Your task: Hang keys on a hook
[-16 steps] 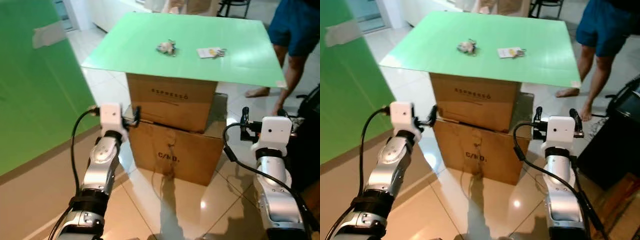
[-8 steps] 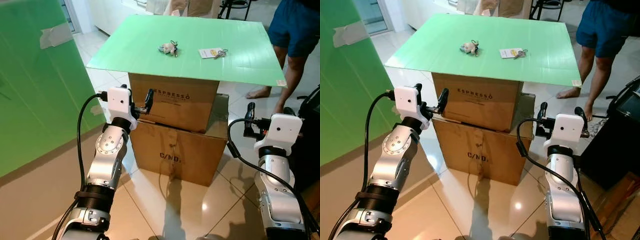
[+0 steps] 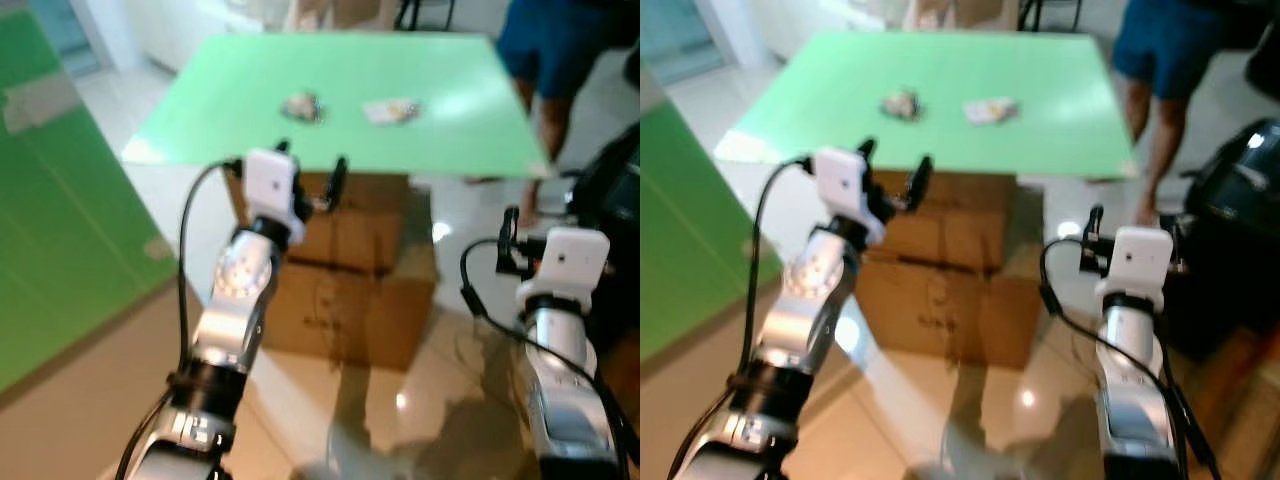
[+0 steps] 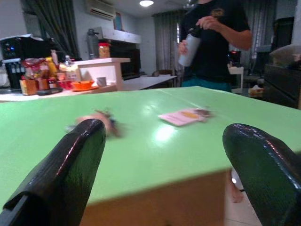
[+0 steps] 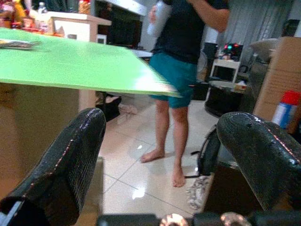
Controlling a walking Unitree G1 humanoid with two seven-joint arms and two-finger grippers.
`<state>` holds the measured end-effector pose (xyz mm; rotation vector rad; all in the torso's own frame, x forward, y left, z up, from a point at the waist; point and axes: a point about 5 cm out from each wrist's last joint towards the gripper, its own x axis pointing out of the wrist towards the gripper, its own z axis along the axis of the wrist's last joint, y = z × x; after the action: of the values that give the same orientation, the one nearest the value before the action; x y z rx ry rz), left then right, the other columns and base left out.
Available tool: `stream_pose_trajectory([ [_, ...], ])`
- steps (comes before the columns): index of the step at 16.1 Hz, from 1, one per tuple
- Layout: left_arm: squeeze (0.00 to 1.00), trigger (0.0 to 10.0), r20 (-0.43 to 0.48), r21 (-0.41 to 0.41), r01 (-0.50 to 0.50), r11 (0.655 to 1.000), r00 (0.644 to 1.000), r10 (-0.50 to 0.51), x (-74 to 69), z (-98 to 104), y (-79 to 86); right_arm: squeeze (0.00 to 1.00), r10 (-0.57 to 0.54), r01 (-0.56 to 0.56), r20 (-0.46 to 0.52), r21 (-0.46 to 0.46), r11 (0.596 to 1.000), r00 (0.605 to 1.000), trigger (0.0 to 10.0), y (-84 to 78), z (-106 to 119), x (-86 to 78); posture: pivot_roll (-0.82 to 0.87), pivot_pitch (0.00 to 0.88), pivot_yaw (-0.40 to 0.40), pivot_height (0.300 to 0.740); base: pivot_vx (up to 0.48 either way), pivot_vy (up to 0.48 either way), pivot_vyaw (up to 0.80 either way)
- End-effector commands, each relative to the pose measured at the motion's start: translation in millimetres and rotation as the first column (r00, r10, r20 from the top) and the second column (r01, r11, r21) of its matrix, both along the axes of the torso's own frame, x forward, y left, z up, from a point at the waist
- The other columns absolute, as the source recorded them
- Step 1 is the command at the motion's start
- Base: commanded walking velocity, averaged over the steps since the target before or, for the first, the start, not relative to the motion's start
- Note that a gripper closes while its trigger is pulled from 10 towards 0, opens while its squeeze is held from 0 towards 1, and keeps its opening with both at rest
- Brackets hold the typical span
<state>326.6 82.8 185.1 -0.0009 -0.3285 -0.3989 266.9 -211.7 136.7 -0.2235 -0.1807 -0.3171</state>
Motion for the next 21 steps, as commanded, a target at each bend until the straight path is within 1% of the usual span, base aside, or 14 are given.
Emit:
stream_pose_trajectory([
  [1,0.0,10.0,0.034,0.013,-0.021,1.0,0.999,0.021,0.5,8,9.0,0.0,0.032,-0.032,0.018,-0.001,0.999,0.999,10.0,9.7,4,4.0,-0.2,0.0,0.072,0.74,0.465,0.0,0.0],
  [3,0.0,10.0,0.054,0.018,-0.004,1.0,0.999,0.003,-0.3,13,5.3,0.0,0.031,-0.031,0.02,-0.006,0.999,0.999,10.0,9.6,4,5.2,-0.2,0.0,0.072,0.74,0.465,0.0,0.0],
  [6,0.0,10.0,0.101,0.056,0.025,0.998,0.994,-0.03,-3.3,19,-2.9,0.0,0.032,-0.031,0.03,-0.014,0.999,0.999,10.0,11.2,6,5.6,-0.2,0.0,0.072,0.74,0.463,0.0,0.0],
  [7,0.0,10.0,0.101,0.055,0.034,0.998,0.994,-0.039,-3.4,22,-5.5,0.0,0.032,-0.031,0.044,-0.028,0.999,0.999,10.0,12.6,9,4.9,-0.2,0.0,0.073,0.74,0.0,0.0,0.0],
  [11,0.0,10.0,0.086,0.047,0.045,0.998,0.995,-0.049,-1.1,22,-5.7,0.0,0.035,-0.032,0.061,-0.04,0.999,0.998,10.0,14.9,13,3.2,-0.2,0.0,0.077,0.74,0.0,0.0,0.0],
  [12,0.0,10.0,0.065,0.035,0.047,0.998,0.997,-0.049,-0.2,20,-5.6,0.0,0.041,-0.039,0.056,-0.037,0.999,0.998,10.0,16.3,11,1.9,-0.21,0.0,0.078,0.74,0.0,0.0,0.0],
  [15,0.0,10.0,0.048,0.033,0.043,0.999,0.998,-0.045,1.5,19,-3.7,0.0,0.039,-0.038,0.038,-0.03,0.999,0.999,10.0,15.9,6,-1.5,-0.21,0.0,0.081,0.74,0.0,0.0,0.0],
  [18,0.0,10.0,0.032,0.033,0.041,0.999,0.999,-0.042,3.0,17,-2.3,0.0,0.039,-0.038,0.024,-0.031,0.999,0.999,10.0,15.4,4,-8.0,-0.21,0.0,0.085,0.74,0.0,0.0,0.0],
  [19,0.0,10.0,0.015,0.029,0.035,0.999,0.999,-0.036,4.8,17,-1.1,0.0,0.039,-0.038,0.024,-0.033,0.999,0.999,10.0,14.6,6,-13.9,-0.21,0.0,0.086,0.74,0.0,0.0,0.0],
  [20,0.0,10.0,0.006,0.032,0.028,0.999,1.0,-0.028,6.9,17,-0.1,0.0,0.035,-0.034,0.035,-0.036,0.999,0.999,10.0,13.1,11,-22.1,-0.22,0.0,0.086,0.74,0.0,0.0,0.0],
  [21,0.0,10.0,-0.001,0.03,0.023,0.999,1.0,-0.023,9.0,18,0.5,0.0,0.033,-0.03,0.055,-0.046,0.998,0.998,10.0,12.2,19,-26.8,-0.22,0.0,0.086,0.74,0.0,0.0,0.0],
])
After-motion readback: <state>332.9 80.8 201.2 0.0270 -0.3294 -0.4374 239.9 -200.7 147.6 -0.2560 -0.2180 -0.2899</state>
